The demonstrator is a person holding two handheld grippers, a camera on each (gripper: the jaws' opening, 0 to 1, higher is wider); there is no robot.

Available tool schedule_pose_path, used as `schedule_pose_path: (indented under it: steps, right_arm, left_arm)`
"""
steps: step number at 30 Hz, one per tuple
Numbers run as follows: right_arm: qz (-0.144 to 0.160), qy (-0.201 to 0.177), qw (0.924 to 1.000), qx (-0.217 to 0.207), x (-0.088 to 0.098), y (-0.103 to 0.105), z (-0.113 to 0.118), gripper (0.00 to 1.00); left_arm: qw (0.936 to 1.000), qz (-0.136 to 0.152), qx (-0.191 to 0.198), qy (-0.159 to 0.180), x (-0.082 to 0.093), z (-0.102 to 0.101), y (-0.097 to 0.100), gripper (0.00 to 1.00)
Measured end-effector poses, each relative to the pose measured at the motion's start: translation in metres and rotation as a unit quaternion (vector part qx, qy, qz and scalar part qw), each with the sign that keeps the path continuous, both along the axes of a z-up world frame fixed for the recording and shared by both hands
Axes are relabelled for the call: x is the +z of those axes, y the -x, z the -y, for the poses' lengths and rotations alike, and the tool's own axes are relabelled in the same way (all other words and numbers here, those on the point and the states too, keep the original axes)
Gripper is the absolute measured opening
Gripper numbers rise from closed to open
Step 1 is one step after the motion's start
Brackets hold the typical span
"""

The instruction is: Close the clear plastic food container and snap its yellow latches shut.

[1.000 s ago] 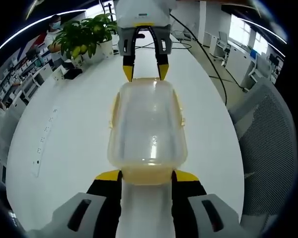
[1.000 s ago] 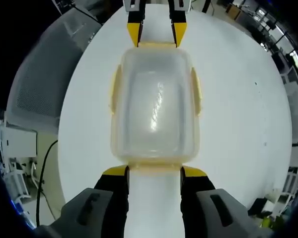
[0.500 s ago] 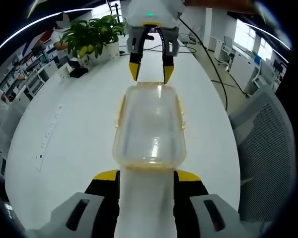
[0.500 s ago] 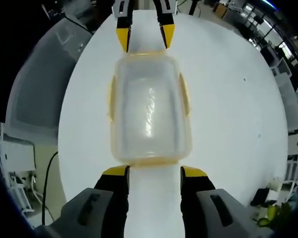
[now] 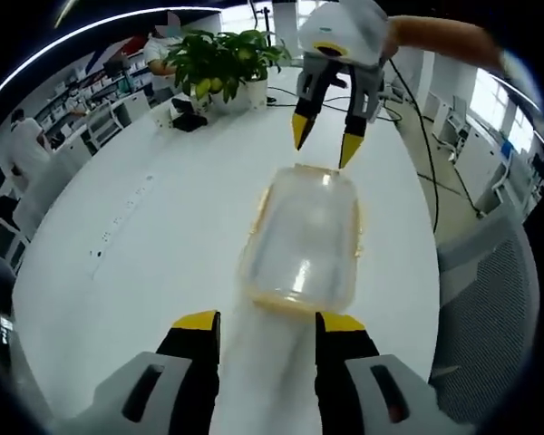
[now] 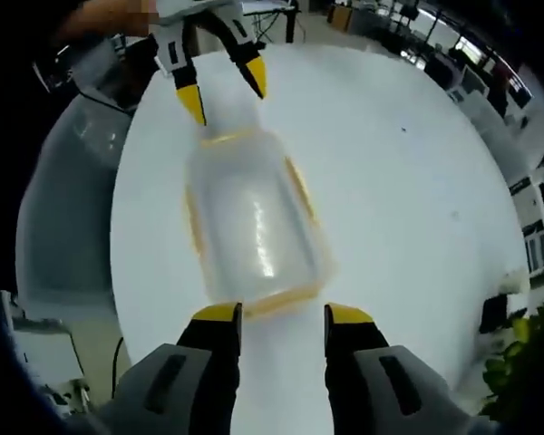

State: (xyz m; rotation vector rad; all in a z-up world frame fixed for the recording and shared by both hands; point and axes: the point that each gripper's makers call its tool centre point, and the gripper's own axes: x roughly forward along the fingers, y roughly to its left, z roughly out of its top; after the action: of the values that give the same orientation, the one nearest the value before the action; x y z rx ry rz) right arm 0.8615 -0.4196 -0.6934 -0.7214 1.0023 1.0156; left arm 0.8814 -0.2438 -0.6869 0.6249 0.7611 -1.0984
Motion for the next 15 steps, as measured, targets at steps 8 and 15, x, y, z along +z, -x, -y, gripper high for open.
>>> schedule_pose_path:
  steps: [8,15]
  right_arm:
    - [0.002,-0.043,0.9969,-0.066,0.0044,-0.0007,-0.0057,0.31]
    - [-0.004,-0.05,0.9919,-0.116,-0.001,0.0016,-0.0032,0.3]
  left_arm:
    - [0.9961,-0.032,0.07,0.042,0.0008,0.0062,0.0032,0.34]
    - [0.9907,-0.049,0.113,0.057,-0.0051,0.0061,0.0058,0.34]
